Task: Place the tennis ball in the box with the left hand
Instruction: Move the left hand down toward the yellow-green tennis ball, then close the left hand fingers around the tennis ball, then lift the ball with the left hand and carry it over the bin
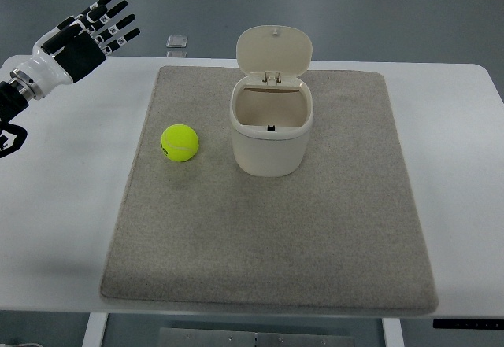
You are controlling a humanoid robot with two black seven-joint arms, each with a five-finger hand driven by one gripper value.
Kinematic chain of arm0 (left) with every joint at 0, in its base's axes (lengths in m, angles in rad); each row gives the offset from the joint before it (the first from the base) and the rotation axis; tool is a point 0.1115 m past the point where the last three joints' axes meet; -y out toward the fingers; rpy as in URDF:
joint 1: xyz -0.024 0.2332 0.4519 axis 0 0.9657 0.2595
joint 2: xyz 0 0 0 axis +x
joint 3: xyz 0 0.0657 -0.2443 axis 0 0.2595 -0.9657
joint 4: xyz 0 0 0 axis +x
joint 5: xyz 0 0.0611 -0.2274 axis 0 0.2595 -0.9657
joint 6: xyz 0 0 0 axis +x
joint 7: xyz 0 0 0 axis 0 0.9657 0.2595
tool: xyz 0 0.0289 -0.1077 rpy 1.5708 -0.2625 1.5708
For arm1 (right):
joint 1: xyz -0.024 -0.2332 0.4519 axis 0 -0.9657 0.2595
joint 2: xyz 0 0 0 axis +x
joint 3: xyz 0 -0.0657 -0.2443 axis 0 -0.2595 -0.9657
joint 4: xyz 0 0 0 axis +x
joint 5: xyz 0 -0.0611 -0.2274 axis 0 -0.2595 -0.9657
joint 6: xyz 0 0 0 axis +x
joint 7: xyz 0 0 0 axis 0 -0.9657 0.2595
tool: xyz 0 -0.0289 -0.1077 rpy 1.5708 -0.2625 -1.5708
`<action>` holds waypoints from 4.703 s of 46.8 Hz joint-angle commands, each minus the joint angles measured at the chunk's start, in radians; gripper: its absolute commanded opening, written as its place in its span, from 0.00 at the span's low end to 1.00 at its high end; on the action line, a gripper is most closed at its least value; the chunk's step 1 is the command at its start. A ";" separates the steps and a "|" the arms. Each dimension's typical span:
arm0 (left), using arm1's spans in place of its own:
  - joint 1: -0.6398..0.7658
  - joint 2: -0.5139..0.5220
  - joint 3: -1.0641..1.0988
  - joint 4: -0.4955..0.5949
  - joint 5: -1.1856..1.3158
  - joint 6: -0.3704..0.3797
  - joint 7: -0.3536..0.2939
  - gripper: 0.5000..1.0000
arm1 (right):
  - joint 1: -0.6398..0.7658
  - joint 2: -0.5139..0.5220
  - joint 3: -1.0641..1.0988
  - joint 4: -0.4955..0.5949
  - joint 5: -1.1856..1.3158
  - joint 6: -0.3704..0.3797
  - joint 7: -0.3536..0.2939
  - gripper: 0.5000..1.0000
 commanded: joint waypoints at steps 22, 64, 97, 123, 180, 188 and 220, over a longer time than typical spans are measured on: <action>-0.002 0.006 0.057 -0.004 0.032 0.000 0.013 0.98 | 0.001 0.000 0.000 -0.002 0.000 0.000 0.002 0.80; -0.037 0.143 -0.013 -0.141 1.348 0.000 -0.347 0.98 | 0.000 0.000 0.000 0.000 0.000 0.000 0.000 0.80; -0.008 0.135 0.091 -0.376 1.979 0.249 -0.467 0.98 | 0.000 0.000 0.000 0.000 0.000 0.000 0.000 0.80; -0.022 0.045 0.176 -0.368 2.148 0.352 -0.465 0.77 | 0.001 0.000 0.000 0.000 0.000 0.000 0.000 0.81; -0.043 0.301 0.214 -0.650 2.158 0.864 -0.573 0.00 | 0.000 0.000 0.000 0.000 0.000 0.000 0.002 0.80; -0.054 0.285 0.231 -0.666 2.178 1.037 -0.596 0.00 | 0.000 0.000 0.000 0.000 0.000 0.000 0.002 0.80; -0.247 0.000 0.309 -0.528 2.221 0.925 -0.583 0.00 | 0.000 0.000 0.000 0.000 0.000 0.000 0.000 0.80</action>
